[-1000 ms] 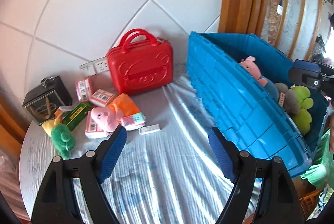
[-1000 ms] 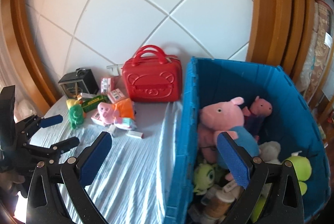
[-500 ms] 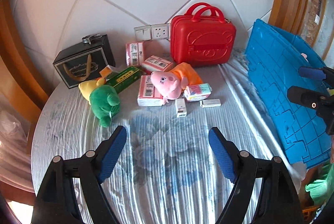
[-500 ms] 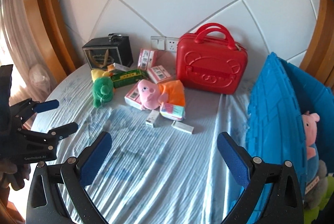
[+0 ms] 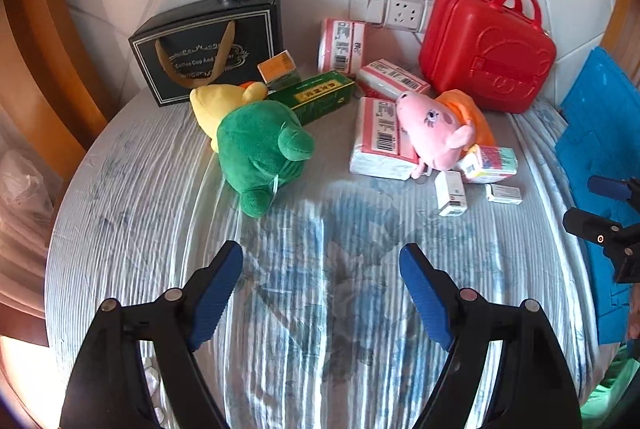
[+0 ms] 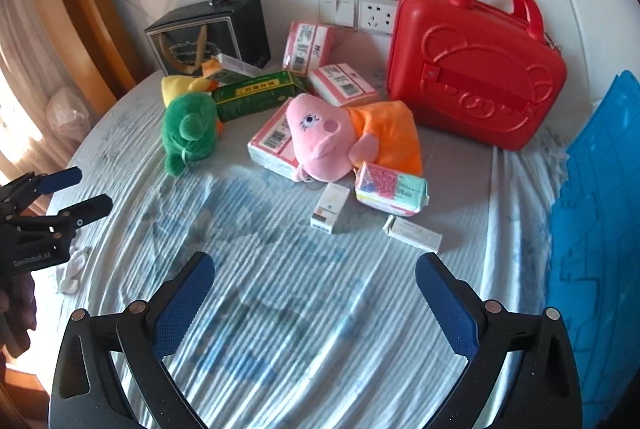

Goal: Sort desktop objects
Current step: 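Move both tools back over the bed toward the remaining items, then grasp the green-yellow duck plush with the left tool while the right tool grasps the tissue pack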

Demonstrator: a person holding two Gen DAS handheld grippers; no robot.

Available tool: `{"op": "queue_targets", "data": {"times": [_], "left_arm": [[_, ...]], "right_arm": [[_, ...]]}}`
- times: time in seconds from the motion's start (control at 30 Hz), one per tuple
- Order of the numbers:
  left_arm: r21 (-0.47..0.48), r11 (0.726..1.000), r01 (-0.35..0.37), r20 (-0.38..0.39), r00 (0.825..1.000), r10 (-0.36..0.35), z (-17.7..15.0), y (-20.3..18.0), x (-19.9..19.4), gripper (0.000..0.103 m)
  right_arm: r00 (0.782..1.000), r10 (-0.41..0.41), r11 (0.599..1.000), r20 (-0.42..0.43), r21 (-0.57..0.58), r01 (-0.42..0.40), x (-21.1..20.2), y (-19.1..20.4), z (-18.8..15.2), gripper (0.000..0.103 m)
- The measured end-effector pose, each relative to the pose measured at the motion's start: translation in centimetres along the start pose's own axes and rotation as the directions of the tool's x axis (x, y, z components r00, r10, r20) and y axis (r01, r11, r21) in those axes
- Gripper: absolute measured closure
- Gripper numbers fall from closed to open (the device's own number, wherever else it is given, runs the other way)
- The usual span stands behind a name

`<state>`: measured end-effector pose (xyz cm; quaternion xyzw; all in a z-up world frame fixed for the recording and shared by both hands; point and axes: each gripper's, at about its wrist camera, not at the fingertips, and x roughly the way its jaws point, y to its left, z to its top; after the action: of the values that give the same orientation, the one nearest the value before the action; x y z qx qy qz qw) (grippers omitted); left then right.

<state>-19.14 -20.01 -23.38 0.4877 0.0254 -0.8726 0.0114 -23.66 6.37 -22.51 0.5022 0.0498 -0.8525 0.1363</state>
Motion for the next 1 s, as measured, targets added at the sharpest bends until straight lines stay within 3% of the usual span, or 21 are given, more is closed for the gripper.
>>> {"op": "queue_targets", "data": {"times": [0.23,0.43,0.63,0.77,0.83,0.9,0.93,1.0], "left_arm": [[-0.042,0.999,-0.028,-0.003,1.000,0.028,2.8,2.1,6.1,0.023],[-0.106,0.991,-0.078,-0.020,0.997,0.076,5.3,3.1,11.1,0.023],[-0.078,0.993,-0.093,-0.038,0.995,0.090,7.8,2.8,15.4,0.020],[-0.050,0.970,-0.238,-0.062,0.970,0.235,9.0,3.2,18.1,0.017],[-0.045,0.958,-0.282,-0.084,0.957,0.278,9.3,3.7,19.3,0.008],[0.020,0.941,-0.337,-0.124,0.933,0.337,9.3,3.9,20.8,0.009],[0.029,0.946,-0.323,-0.141,0.936,0.324,9.1,4.4,21.2,0.012],[-0.026,0.966,-0.258,-0.098,0.962,0.255,8.7,5.6,20.4,0.022]], "right_arm": [[0.993,-0.047,0.990,-0.109,0.129,0.061,8.9,-4.8,2.1,0.001],[0.983,-0.104,0.984,-0.153,0.127,0.124,14.4,-7.0,3.5,0.001],[0.980,-0.115,0.984,-0.162,0.119,0.135,16.9,-7.3,3.7,0.001],[0.981,-0.113,0.985,-0.159,0.108,0.131,18.1,-7.3,4.1,0.001],[0.980,-0.120,0.985,-0.160,0.103,0.138,18.7,-7.5,4.4,0.001],[0.979,-0.123,0.985,-0.162,0.104,0.141,19.2,-7.7,4.6,0.002],[0.978,-0.126,0.984,-0.165,0.104,0.144,19.3,-7.7,4.7,0.009],[0.976,-0.133,0.982,-0.170,0.108,0.153,19.3,-7.9,4.8,0.019]]}}
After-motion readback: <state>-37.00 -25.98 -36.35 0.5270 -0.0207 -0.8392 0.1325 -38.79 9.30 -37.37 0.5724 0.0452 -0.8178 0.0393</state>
